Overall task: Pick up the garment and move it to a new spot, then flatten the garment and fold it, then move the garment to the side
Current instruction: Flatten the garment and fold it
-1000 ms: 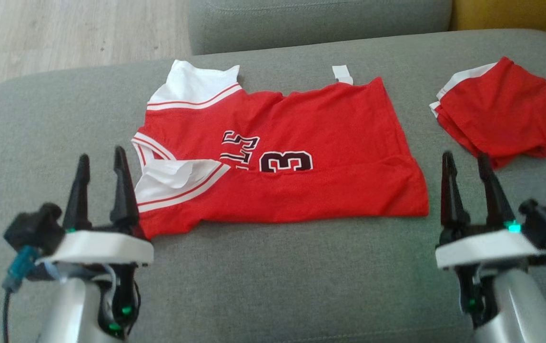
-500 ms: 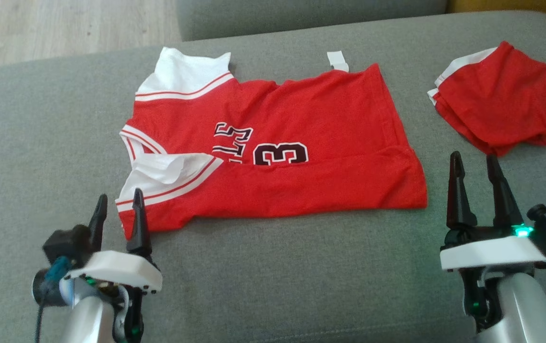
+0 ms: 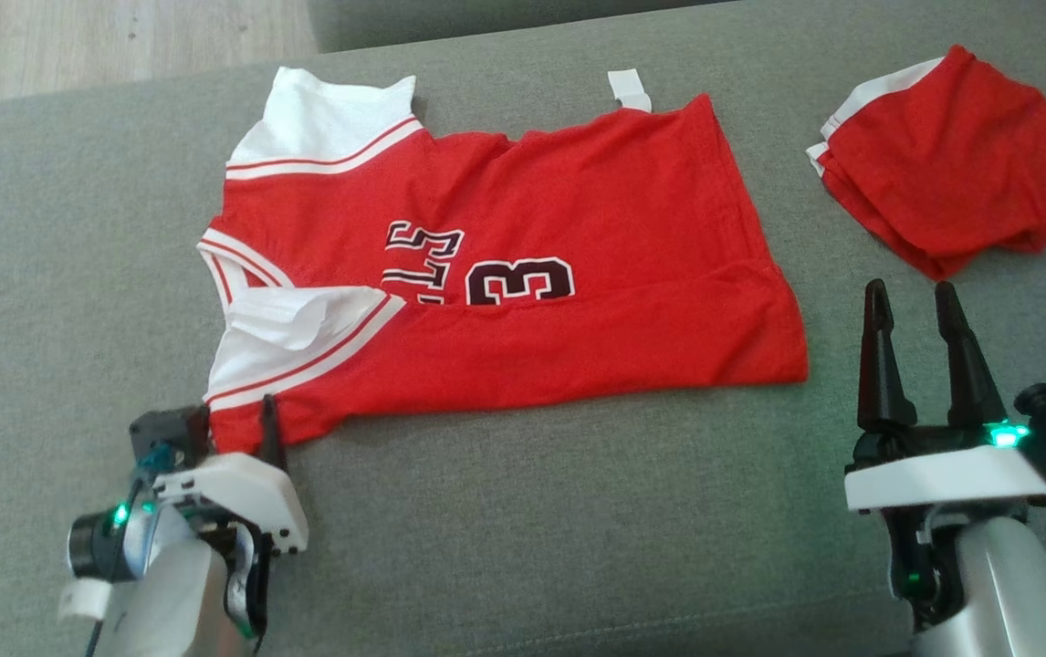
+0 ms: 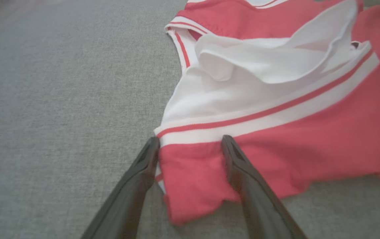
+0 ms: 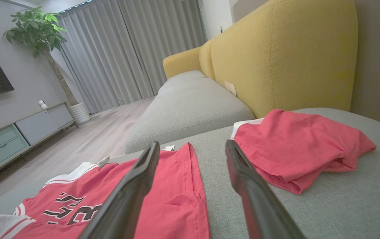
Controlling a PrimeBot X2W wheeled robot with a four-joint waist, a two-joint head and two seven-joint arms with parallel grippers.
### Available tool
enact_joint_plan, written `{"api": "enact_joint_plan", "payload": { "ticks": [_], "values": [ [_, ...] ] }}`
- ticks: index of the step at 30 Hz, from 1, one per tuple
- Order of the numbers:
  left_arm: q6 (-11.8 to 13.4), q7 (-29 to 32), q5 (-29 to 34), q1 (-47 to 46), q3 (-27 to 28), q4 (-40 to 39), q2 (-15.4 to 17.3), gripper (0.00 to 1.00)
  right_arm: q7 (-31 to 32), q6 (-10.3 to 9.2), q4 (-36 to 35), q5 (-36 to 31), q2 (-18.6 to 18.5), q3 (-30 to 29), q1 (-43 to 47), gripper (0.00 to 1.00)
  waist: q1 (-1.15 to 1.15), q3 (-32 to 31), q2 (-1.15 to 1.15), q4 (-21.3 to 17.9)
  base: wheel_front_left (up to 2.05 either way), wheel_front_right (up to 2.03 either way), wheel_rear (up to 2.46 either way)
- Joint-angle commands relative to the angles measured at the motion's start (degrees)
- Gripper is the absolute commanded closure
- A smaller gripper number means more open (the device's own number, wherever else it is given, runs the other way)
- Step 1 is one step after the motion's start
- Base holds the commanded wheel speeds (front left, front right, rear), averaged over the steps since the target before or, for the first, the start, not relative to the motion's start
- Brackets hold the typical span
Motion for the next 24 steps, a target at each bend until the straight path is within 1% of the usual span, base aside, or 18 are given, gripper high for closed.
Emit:
{"api": "enact_joint_plan", "payload": {
  "ticks": [1,4,6,7,8,12,13,15,20,24],
  "values": [
    [0.5,0.7,0.8,-2.7,1.0,0.6,1.9,0.00,0.3,-0.05,-2.2,-0.3,-0.1,1.5,-2.4,0.00,0.00,0.1,0.00,-0.2,0.00,0.00,0.00],
    [0.1,2.3,1.2,-3.5,0.0,3.2,2.1,0.00,0.7,-0.05,-2.4,-0.6,-0.1,1.5,-2.4,0.00,0.00,0.3,0.00,-0.2,0.00,0.00,0.00],
    [-1.0,3.4,1.2,-4.0,-0.9,4.5,2.0,0.00,1.1,-0.05,-2.5,-0.8,-0.1,1.4,-2.4,0.00,0.00,0.3,0.00,-0.1,0.00,0.00,0.00],
    [-1.4,3.5,1.2,-4.2,-1.1,4.8,2.0,0.58,1.3,-0.05,-2.4,-0.9,-0.1,1.3,-2.3,0.00,0.00,0.3,0.00,-0.1,0.00,0.00,0.00],
    [-1.6,3.3,1.1,-4.4,-1.3,5.1,2.0,1.00,1.9,-0.05,-2.2,-0.9,-0.1,1.2,-2.3,0.00,0.00,0.3,0.00,0.1,0.00,0.00,0.00],
    [-1.8,-0.2,1.0,-5.3,-1.5,4.0,1.9,1.00,5.2,-0.05,0.3,-1.9,-0.1,0.4,-2.0,0.00,0.00,-0.2,0.00,1.1,0.00,0.00,0.00],
    [-1.7,-2.2,1.1,-5.7,-1.7,2.6,1.9,1.00,6.7,-0.05,1.9,-2.8,-0.1,-0.1,-2.1,0.00,0.00,-0.4,0.00,1.7,0.00,0.00,0.00],
    [-1.9,-3.7,1.2,-5.9,-1.9,0.6,1.9,1.00,8.0,-0.05,3.8,-3.2,-0.1,-1.0,-2.6,0.00,0.00,-0.6,0.00,2.5,0.00,0.00,0.00],
    [-2.8,-5.1,2.1,-5.5,-3.1,-5.4,2.0,1.00,10.6,-0.05,10.2,-3.7,-0.1,-3.9,-5.0,0.00,0.00,-0.5,0.00,4.5,0.00,0.00,0.00],
    [-3.8,-5.3,2.7,-4.8,-4.5,-9.1,2.0,1.00,11.5,-0.05,15.7,-3.3,-0.1,-4.9,-7.5,0.00,0.00,-0.1,0.00,5.8,0.00,0.00,0.00]
  ]
}}
